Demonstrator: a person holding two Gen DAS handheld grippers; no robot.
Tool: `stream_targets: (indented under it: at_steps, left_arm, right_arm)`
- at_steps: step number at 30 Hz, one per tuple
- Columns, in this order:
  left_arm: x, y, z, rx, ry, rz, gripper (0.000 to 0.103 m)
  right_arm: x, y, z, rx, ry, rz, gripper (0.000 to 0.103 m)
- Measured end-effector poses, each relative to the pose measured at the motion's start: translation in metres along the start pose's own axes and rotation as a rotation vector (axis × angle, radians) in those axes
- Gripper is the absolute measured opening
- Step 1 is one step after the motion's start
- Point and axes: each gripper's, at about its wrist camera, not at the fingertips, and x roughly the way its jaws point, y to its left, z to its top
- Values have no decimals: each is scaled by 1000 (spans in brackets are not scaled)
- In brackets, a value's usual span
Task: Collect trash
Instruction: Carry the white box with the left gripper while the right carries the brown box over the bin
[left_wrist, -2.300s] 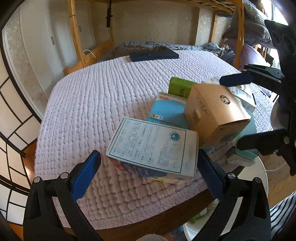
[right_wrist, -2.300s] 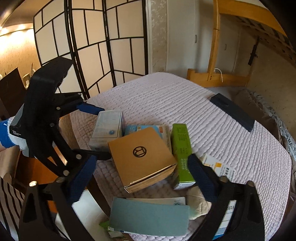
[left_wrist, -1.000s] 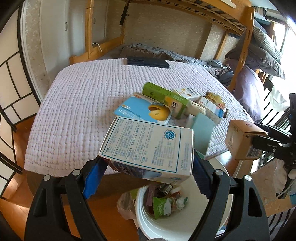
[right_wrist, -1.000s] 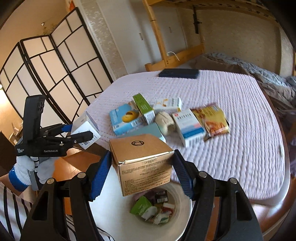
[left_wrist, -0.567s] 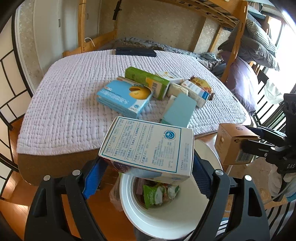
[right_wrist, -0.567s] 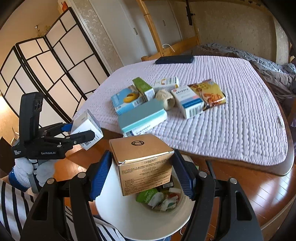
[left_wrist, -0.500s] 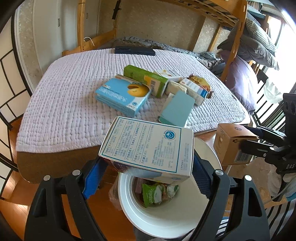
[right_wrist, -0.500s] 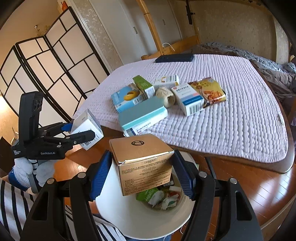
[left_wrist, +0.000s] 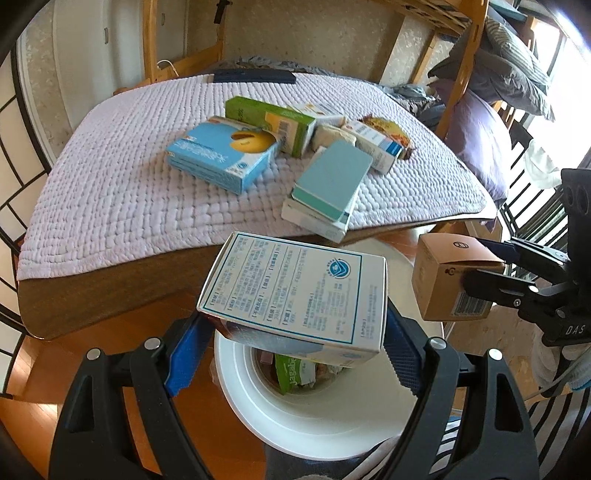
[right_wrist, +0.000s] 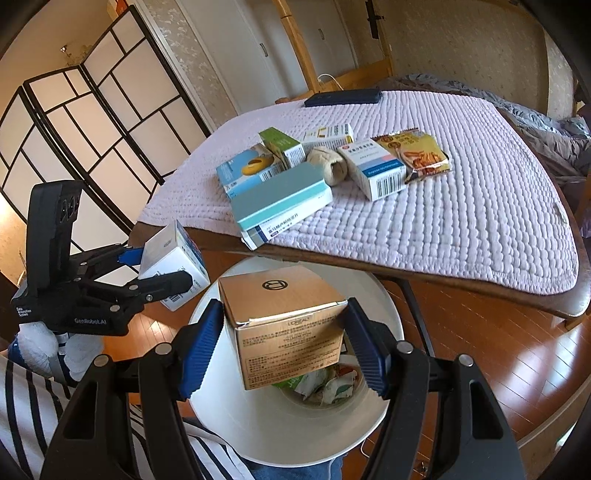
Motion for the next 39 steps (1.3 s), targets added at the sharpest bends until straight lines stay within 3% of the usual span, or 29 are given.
stream_targets:
  at_steps: [39]
  left_arm:
    - [39, -9, -14, 36, 123, 25, 85]
  right_arm:
    - [41, -5, -6, 2, 105, -12, 65]
